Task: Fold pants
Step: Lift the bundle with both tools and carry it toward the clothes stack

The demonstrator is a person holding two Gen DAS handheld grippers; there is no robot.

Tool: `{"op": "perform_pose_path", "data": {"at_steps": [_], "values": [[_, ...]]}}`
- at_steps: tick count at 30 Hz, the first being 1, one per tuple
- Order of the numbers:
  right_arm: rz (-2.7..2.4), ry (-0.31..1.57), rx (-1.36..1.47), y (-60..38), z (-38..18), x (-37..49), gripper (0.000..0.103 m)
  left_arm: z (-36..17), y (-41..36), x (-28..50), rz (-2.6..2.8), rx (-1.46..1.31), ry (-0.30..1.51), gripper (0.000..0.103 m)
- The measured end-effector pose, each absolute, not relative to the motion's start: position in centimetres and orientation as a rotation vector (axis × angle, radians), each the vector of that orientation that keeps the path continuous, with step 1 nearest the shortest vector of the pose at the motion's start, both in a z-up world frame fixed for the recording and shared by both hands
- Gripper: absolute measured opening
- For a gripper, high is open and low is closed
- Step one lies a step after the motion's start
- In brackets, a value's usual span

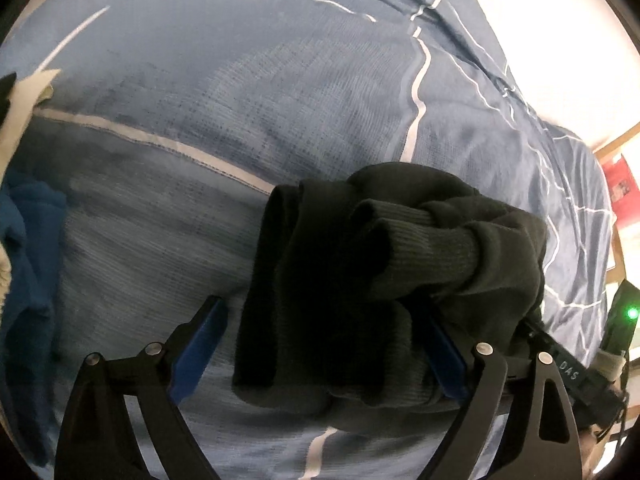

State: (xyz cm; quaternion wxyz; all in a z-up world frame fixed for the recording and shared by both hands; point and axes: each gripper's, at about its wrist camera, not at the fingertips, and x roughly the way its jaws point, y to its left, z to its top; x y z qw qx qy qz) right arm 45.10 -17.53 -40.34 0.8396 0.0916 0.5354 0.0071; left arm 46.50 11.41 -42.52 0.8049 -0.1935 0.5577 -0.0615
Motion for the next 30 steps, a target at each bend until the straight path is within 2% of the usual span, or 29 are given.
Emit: {"op": "perform_pose_path", "data": {"at_steps": [4,6,9,13,17,24,30], "values": [[0.035,1.140,0.219,-17.1,-40.2,45.2,0.068,-42.2,11.5,46.7,-0.168,-0.448,1.217,0.075],[0.043,1.147,0.227,-16.8,-40.1,45.4,0.064,-41.8,11.5,46.9,-0.187,-0.451,1.231,0.063],[0.057,1.155,0.223,-16.6,-39.8,45.6,0.054,-41.0,11.2,47.1,-0.209,-0.422,1.242,0.053],[0.075,1.148,0.201,-16.1,-38.7,45.3,0.037,-39.8,10.9,47.1,-0.211,-0.413,1.241,0.043],[0.057,1.112,0.133,-15.0,-36.4,44.4,0.031,-38.2,10.9,46.4,-0.223,-0.405,1.217,0.031],[0.031,1.032,0.131,-14.0,-31.3,41.8,0.029,-33.2,11.5,44.1,-0.277,-0.392,1.152,0.030],[0.009,0.968,0.146,-13.7,-25.8,37.2,0.029,-26.5,12.6,40.4,-0.344,-0.351,1.045,0.030]]}}
